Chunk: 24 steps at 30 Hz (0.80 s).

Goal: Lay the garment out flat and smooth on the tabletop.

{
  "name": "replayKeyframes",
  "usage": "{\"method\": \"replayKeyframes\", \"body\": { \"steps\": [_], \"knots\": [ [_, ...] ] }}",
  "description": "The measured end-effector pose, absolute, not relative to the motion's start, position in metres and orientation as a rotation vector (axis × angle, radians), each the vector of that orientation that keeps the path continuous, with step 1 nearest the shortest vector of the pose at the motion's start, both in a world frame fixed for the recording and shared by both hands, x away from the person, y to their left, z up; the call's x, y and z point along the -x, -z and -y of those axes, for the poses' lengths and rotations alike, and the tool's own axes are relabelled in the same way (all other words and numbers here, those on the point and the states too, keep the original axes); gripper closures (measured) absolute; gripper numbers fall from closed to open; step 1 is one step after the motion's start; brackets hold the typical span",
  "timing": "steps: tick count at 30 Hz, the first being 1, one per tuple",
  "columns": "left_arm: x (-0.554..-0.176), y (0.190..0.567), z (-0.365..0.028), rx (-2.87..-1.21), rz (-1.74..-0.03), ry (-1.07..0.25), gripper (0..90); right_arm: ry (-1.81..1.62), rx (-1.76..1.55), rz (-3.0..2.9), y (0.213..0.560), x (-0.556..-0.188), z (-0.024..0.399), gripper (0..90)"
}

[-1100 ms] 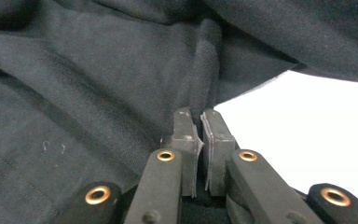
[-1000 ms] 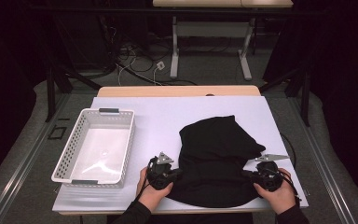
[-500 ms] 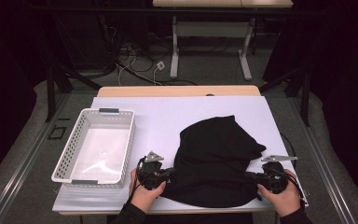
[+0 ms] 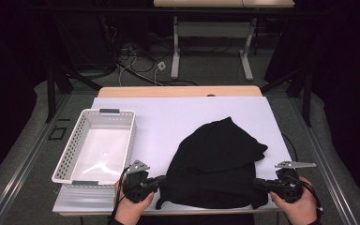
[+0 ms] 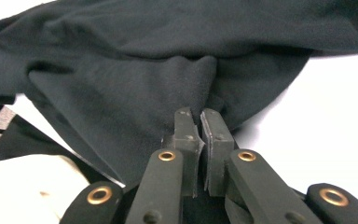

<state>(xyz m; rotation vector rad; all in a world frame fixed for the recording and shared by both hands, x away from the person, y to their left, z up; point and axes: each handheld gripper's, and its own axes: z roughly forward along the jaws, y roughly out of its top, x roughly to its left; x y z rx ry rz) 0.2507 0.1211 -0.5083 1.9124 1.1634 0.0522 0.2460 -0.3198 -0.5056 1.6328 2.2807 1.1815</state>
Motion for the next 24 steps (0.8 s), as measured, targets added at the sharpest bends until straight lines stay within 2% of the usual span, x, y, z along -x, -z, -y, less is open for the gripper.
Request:
{"method": "replayKeyframes", "body": {
  "steps": [8, 16, 19, 24],
  "knots": [
    [-0.220, 0.504, -0.136, -1.890, -1.215, -0.041, 87.9, -1.178, -1.640, -2.311, 0.496, -0.227, 0.322, 86.7],
    [-0.194, 0.498, -0.139, -1.873, -1.176, -0.007, 88.0, -1.134, -1.636, -2.338, 0.489, -0.200, 0.321, 86.7],
    [-0.195, 0.501, -0.136, -1.886, -1.171, -0.004, 87.4, -1.154, -1.623, -2.312, 0.485, -0.195, 0.323, 82.3],
    [-0.212, 0.510, -0.133, -1.881, -1.193, 0.040, 71.4, -1.157, -1.636, -2.280, 0.488, -0.201, 0.325, 71.5]
  ]
}}
